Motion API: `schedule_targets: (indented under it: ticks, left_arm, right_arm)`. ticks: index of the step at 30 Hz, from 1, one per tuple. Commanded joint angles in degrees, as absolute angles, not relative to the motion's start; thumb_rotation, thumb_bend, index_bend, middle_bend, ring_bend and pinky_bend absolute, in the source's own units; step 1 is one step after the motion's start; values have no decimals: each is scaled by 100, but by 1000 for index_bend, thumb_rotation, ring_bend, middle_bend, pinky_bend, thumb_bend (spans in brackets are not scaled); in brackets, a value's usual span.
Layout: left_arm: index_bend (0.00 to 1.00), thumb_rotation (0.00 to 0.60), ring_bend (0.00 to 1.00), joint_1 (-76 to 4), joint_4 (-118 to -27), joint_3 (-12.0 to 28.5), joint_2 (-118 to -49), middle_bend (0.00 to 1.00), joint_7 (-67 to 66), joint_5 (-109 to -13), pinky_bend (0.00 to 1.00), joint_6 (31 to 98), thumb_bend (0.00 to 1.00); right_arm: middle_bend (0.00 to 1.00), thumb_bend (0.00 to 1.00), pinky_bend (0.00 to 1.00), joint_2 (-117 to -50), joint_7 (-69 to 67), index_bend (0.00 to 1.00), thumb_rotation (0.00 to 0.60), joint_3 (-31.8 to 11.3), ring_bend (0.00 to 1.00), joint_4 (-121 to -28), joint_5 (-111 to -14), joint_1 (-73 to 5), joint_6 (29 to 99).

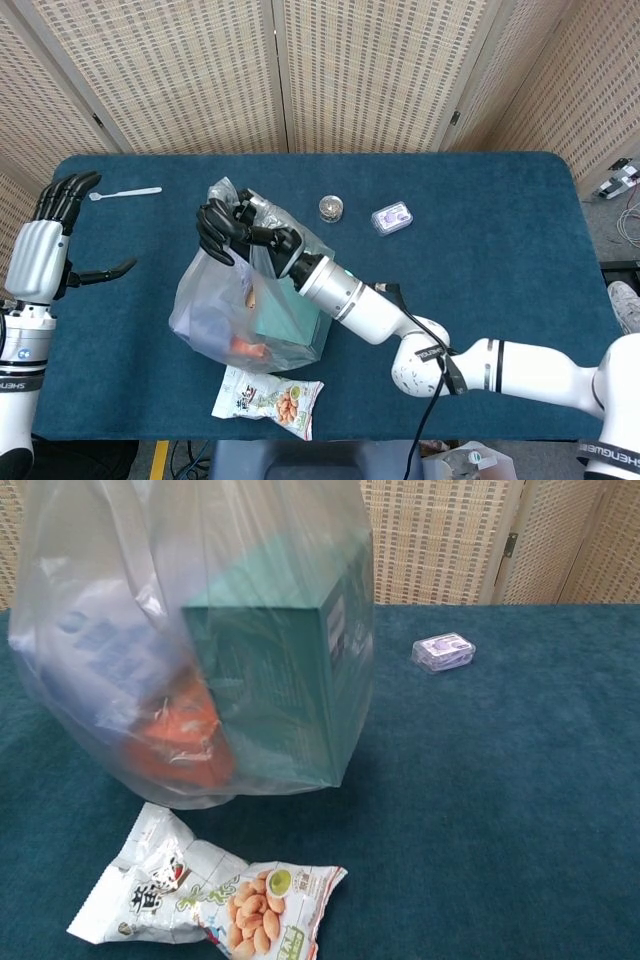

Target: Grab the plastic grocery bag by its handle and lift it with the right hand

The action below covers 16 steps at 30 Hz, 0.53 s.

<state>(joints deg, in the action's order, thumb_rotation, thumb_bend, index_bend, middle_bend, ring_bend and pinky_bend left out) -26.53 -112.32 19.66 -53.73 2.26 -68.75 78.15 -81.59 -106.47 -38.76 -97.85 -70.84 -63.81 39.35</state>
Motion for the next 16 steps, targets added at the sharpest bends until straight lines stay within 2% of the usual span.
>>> schedule_targets:
  ticks: [1, 9, 16]
  left_arm:
    - [99, 600, 0, -2650, -11145, 1931, -5394, 74, 158, -6833, 0, 7760, 0]
    - [99, 600, 0, -2486, -10893, 1696, -5432, 74, -49, -6726, 0, 7698, 0]
    - [99, 600, 0, -1969, -10652, 1140, -5647, 74, -177, -6835, 0, 7932, 0]
  right_arm:
    - [761, 452, 857, -8087, -10555, 764, 600, -3965, 707, -9879, -7032, -6343, 3916]
    - [761, 451, 858, -7958, -10391, 764, 600, -4128, 707, -10124, -6937, -6217, 3864]
    - [761, 452, 857, -7842, -10269, 764, 600, -4240, 707, -10283, -6887, -6091, 3814]
